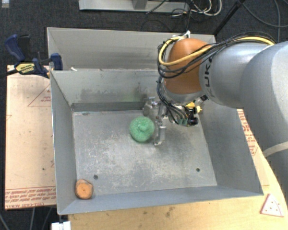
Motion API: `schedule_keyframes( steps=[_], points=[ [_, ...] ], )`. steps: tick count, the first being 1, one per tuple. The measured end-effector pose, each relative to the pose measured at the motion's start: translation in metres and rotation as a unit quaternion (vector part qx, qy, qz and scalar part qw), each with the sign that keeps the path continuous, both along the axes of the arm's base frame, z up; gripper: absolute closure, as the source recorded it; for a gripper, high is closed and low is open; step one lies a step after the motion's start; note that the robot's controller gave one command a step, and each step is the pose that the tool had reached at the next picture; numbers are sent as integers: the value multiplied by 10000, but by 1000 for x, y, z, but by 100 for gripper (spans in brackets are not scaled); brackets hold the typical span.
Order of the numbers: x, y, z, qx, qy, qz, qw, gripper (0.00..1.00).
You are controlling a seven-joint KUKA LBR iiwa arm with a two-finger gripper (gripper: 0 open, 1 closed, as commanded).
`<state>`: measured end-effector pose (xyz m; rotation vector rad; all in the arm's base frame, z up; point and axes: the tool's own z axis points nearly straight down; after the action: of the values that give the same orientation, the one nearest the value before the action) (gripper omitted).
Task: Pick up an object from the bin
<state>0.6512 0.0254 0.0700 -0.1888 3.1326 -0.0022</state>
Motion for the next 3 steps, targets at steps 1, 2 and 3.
schedule_keyframes(
  steps=[1, 2, 3],
  points=[
    [2, 33, 0, 14, -4, 428, 9991, 100],
    [2, 33, 0, 14, -4, 429, 9991, 100],
    [-10, 39, 118, 12, -3, 428, 9991, 100]
  ],
)
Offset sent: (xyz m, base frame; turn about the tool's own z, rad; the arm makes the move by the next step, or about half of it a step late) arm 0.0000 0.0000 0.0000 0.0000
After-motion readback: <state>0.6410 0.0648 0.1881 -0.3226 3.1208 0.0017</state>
